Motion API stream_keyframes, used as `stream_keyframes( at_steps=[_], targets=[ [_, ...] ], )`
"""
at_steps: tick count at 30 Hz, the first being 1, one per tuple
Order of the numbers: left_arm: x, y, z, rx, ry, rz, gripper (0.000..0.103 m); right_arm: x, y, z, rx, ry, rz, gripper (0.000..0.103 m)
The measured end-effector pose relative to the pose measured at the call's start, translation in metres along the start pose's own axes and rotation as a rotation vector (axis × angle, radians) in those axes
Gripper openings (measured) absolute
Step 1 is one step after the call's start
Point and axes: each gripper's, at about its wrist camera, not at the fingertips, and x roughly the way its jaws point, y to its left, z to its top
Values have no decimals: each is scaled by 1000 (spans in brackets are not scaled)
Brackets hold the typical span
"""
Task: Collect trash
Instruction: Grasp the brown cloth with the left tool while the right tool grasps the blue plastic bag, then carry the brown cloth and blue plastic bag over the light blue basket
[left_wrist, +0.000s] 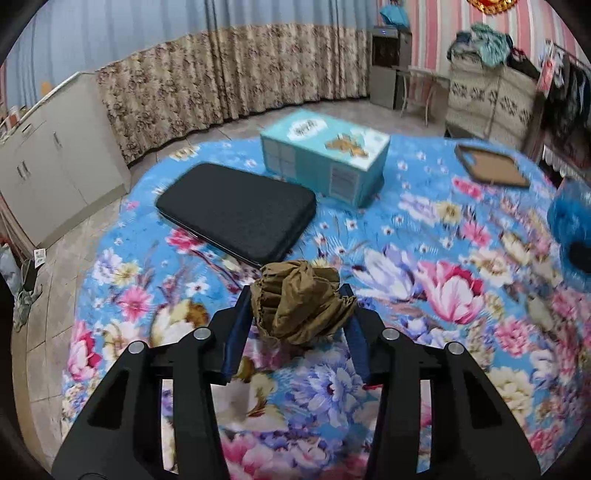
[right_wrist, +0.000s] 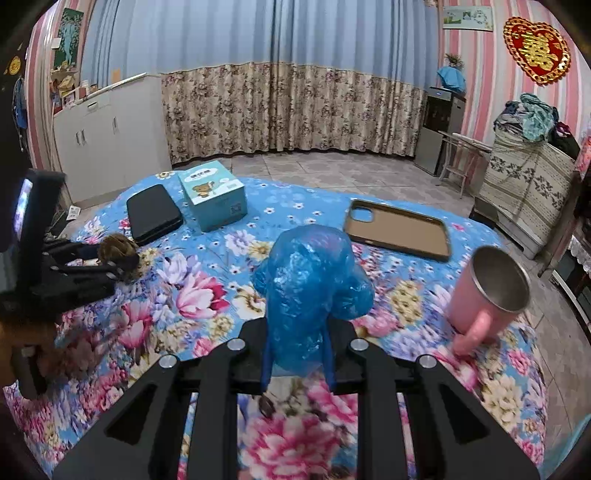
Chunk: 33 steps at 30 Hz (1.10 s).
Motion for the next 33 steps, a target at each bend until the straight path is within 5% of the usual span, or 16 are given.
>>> stream_keyframes(
  at_steps=[14,23,33],
  targets=[
    [-103,-21,-15,-36,-164,6,45,-74,-21,-12,48,-80,70,22],
    [-157,-74,-45,35,-183,-93,45,-152,-49,-46,74,-138,97,22],
    [-237,-181,-32,103,-261,-285,46,-231,-140,-98,133,-179,-56,22]
  ],
)
